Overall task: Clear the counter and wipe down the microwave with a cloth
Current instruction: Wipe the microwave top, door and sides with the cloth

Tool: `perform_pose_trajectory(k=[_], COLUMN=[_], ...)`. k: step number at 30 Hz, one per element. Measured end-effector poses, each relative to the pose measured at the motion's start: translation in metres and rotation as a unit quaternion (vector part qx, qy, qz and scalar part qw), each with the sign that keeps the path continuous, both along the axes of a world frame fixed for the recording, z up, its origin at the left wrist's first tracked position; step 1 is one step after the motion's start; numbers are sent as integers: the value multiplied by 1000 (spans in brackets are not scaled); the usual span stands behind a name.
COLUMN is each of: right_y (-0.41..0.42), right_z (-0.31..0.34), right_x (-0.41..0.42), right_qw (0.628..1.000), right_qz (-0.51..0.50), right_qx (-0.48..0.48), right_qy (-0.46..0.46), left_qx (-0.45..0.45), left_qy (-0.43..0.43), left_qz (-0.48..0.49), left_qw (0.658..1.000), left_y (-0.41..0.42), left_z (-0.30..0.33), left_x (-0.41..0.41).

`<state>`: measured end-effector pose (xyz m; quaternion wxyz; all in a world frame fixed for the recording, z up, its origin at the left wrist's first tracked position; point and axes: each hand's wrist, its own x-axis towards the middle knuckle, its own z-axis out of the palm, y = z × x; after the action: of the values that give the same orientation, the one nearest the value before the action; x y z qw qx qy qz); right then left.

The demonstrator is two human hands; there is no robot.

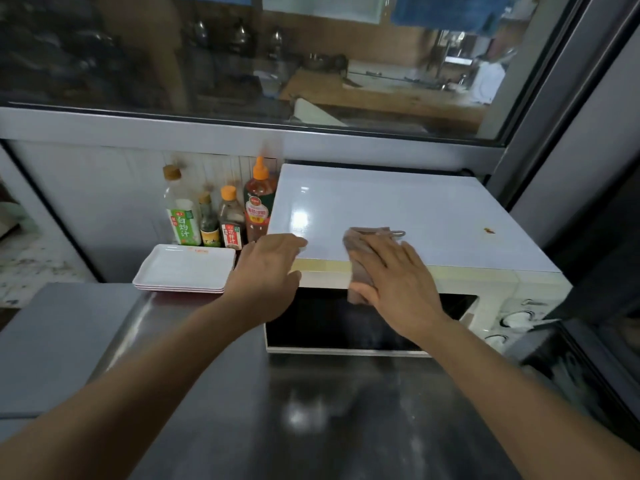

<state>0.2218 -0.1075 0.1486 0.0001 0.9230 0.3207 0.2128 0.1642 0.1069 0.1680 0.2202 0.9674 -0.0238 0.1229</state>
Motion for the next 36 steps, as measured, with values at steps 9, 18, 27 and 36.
perform_pose_trajectory(k=[9, 18, 27, 36], right_y=[-62, -15, -131, -89], right_z=[0, -11, -12, -19], right_x=[3, 0, 19, 2], right_qw=[996, 988, 991, 987], right_qz=[-63, 126, 22, 23], right_qx=[46, 77, 121, 160], right_qy=[41, 49, 50, 0], left_qx=[24, 51, 50, 77], left_qy=[-7, 26, -42, -20], left_qz=[45, 78, 31, 37], left_qw=[999, 995, 997, 996], left_y=[-23, -30, -98, -132], left_z=[2, 8, 11, 3], left_x=[7, 8, 22, 32])
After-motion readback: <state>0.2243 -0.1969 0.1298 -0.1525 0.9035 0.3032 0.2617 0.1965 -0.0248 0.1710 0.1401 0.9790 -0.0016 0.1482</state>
